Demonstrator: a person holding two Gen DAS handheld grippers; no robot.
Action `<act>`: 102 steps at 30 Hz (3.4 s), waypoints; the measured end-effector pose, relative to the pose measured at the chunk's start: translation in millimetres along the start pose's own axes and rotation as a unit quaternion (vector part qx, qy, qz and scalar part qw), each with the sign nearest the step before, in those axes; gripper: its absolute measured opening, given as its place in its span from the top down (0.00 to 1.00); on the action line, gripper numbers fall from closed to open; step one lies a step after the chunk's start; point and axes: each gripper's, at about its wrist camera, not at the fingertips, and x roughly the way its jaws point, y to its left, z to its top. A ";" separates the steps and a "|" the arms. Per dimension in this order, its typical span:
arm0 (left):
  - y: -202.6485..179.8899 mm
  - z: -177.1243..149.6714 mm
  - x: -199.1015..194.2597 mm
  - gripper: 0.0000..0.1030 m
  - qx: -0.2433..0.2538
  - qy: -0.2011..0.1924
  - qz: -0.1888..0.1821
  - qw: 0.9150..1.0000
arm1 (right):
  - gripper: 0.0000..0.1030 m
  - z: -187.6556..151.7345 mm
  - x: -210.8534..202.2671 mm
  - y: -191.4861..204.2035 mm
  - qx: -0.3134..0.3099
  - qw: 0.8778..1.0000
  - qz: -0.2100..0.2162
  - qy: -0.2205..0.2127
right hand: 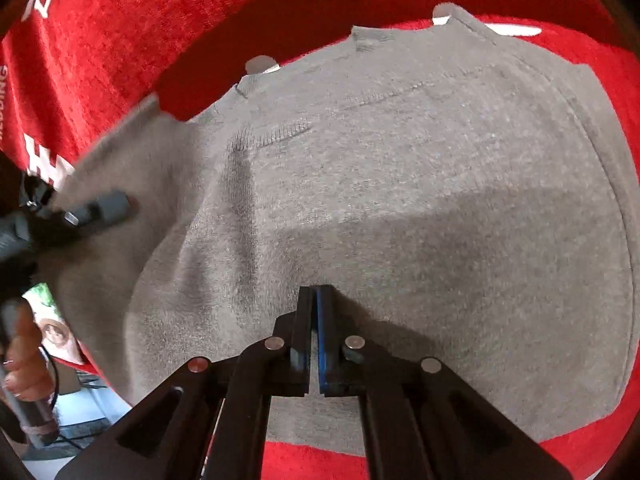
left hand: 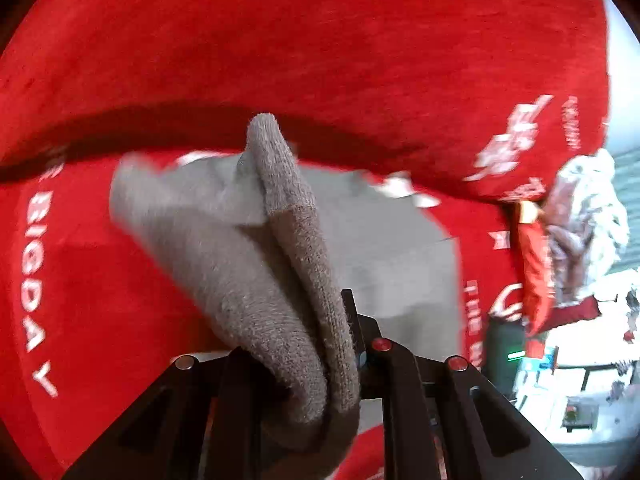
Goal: Fold small clothes
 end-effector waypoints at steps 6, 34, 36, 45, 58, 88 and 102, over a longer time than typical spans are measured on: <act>-95.4 19.4 33.1 0.82 0.052 0.003 -0.051 0.997 | 0.97 -3.9 -31.3 -46.5 0.081 0.993 0.081 -0.019; -125.2 8.1 51.5 0.41 0.105 -0.040 0.148 0.983 | 0.55 -27.7 -69.6 -229.2 0.358 0.876 0.304 -0.106; -95.6 6.6 53.6 0.41 0.074 -0.025 0.173 0.982 | 0.54 -29.2 -67.5 -236.5 0.373 0.862 0.325 -0.109; -59.3 -19.4 70.4 0.41 0.058 0.018 0.189 0.980 | 0.41 -51.2 -81.2 -283.1 0.431 0.803 0.390 -0.127; -78.5 -22.0 85.5 0.41 0.103 0.023 0.188 0.976 | 0.86 17.2 -128.8 -198.8 0.167 0.973 0.142 -0.072; -73.0 -109.8 103.9 0.21 0.129 0.100 0.203 0.966 | 1.00 -56.4 -122.9 -158.5 0.036 0.999 -0.040 -0.003; -89.5 -114.9 71.2 0.21 0.099 0.086 0.241 0.962 | 1.00 -67.1 -136.4 -168.5 0.066 0.997 -0.032 0.031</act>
